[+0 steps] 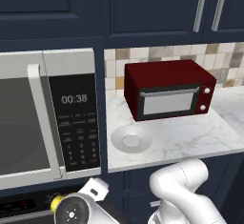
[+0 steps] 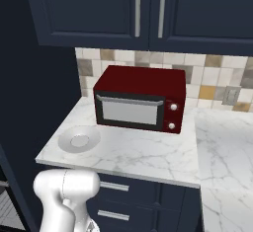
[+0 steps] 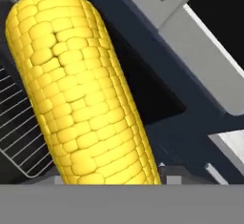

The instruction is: Place the corn on the rack of the oven.

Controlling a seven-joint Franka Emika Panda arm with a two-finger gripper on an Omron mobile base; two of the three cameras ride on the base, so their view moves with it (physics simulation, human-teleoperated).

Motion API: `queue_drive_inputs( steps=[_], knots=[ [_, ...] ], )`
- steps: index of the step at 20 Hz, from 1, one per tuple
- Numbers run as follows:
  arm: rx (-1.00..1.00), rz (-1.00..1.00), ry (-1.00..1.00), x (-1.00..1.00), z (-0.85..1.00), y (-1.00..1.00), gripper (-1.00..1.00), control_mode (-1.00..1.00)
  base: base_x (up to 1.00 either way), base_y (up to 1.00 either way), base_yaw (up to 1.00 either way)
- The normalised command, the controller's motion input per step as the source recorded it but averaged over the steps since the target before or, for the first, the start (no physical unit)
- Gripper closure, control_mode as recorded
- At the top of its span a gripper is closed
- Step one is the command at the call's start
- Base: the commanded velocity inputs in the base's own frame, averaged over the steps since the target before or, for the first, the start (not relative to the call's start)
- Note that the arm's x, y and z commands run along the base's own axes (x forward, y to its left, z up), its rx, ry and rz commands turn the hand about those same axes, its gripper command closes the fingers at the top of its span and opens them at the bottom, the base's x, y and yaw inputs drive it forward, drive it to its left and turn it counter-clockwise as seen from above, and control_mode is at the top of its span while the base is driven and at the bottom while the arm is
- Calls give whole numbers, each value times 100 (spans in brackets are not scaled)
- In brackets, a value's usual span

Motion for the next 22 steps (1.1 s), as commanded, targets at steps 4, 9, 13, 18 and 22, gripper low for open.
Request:
queue_drive_inputs(
  steps=[4, 9, 13, 18, 22],
  knots=[
    [27, -34, -10, -24, -100, 100, 100, -100, 0, 0, 0],
    [12, -35, -2, -13, -97, 98, 100, -100, 0, 0, 0],
    [7, -22, 0, 3, -71, 61, 100, -100, 0, 0, 0],
    [9, -9, 0, 34, -56, 25, 100, -100, 0, 0, 0],
    [10, -10, 1, 32, -38, 16, 100, -100, 0, 0, 0]
  ],
)
